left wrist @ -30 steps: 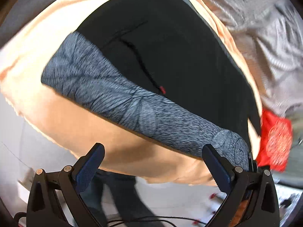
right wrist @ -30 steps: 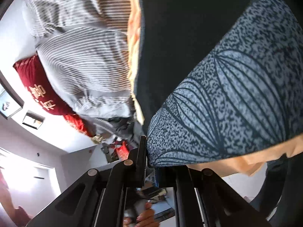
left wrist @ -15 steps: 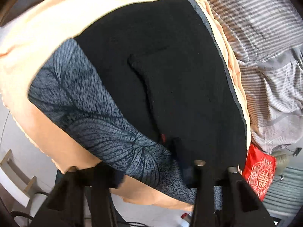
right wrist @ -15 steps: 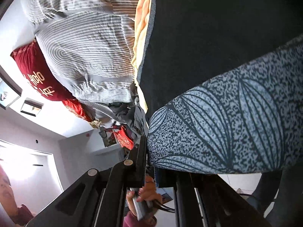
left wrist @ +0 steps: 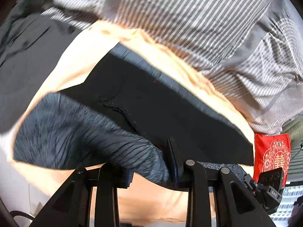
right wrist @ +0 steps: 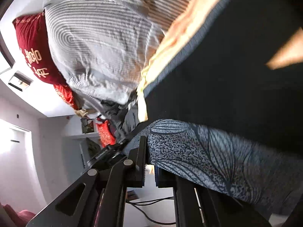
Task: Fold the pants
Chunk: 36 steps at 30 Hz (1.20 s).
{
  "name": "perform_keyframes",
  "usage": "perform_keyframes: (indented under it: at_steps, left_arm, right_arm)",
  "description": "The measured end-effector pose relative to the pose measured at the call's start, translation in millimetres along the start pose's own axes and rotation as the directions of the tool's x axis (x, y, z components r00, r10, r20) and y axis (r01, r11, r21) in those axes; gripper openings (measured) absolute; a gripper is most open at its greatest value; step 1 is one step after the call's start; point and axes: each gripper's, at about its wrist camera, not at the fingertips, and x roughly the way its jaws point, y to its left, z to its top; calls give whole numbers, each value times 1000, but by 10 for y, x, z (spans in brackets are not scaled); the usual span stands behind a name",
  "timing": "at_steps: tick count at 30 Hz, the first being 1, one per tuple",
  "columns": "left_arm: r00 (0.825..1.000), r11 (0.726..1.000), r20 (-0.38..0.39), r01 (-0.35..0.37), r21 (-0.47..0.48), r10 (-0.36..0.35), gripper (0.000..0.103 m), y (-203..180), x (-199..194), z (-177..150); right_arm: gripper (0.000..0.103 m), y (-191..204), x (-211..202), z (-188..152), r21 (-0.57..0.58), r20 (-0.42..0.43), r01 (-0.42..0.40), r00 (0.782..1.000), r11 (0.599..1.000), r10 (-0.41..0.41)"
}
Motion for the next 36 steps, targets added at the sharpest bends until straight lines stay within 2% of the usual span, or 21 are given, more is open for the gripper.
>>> perform_keyframes:
  at_steps: [4,9,11,12,15,19,20,22,23,24,25,26,27,28,31,32,33,36]
  left_arm:
    - [999,999,-13,-45,29,45,33,-88,442,467]
    - [996,997,-59,-65,44,68,33,-189,958,858]
    - [995,996,-79,-62,60,66,43,-195,1091,946]
    - [994,997,-94,-54,61,59,43,-189,1153,982]
    - [989,997,-141,-37,63,45,44,-155,1245,1062]
    - [984,998,-180,21,65,-9,45,-159,1060,1114]
    - [987,997,-162,5,76,7,60,-168,979,1124]
    - [995,993,-68,-66,98,73,81,-165,721,1168]
    - [997,993,-34,-68,100,72,81,-155,621,1186]
    - [997,991,-16,-72,113,74,81,-164,542,1204]
    - [995,987,-11,-92,132,94,81,-177,514,1221]
    - [993,979,-12,-113,167,117,81,-229,521,1195]
    - [992,974,-19,-120,194,126,81,-273,552,1165]
    - [988,964,-37,-135,227,147,81,-339,629,1130]
    - [977,924,-78,-159,347,197,81,-575,934,864]
    - [969,908,-88,-183,378,232,81,-644,1031,767]
    - [962,898,-121,-178,404,245,81,-728,1138,647]
    - [963,895,-195,-83,437,184,81,-973,1220,347]
  right_arm:
    - [8,-22,348,554,-11,-1,84,996,996,-84]
    - [11,-163,771,1061,-6,3,184,983,983,-184]
    - [11,-235,938,1233,-3,1,240,971,971,-240]
    - [11,-280,1024,1313,0,-3,268,963,963,-268]
    - [11,-380,1184,1431,-1,-16,318,948,948,-318]
    - [11,-450,1282,1510,12,-29,359,933,933,-359]
    - [11,-448,1289,1517,9,-30,369,929,929,-369]
    - [12,-424,1316,1543,-1,-38,392,919,920,-392]
    - [14,-420,1314,1548,-1,-42,394,918,919,-394]
    - [21,-383,1305,1550,0,-41,390,920,921,-390]
    - [37,-337,1277,1541,2,-35,375,926,927,-375]
    - [46,-288,1250,1526,6,-28,355,935,935,-354]
    - [66,-226,1218,1499,9,-20,330,944,944,-330]
    - [80,-144,1166,1460,6,-1,308,951,951,-308]
    - [81,131,910,1206,-22,41,288,957,957,-287]
    - [81,173,830,1124,-25,46,291,956,956,-290]
    - [81,217,688,993,-31,61,309,950,950,-307]
    - [81,208,240,671,-33,108,378,922,925,-373]
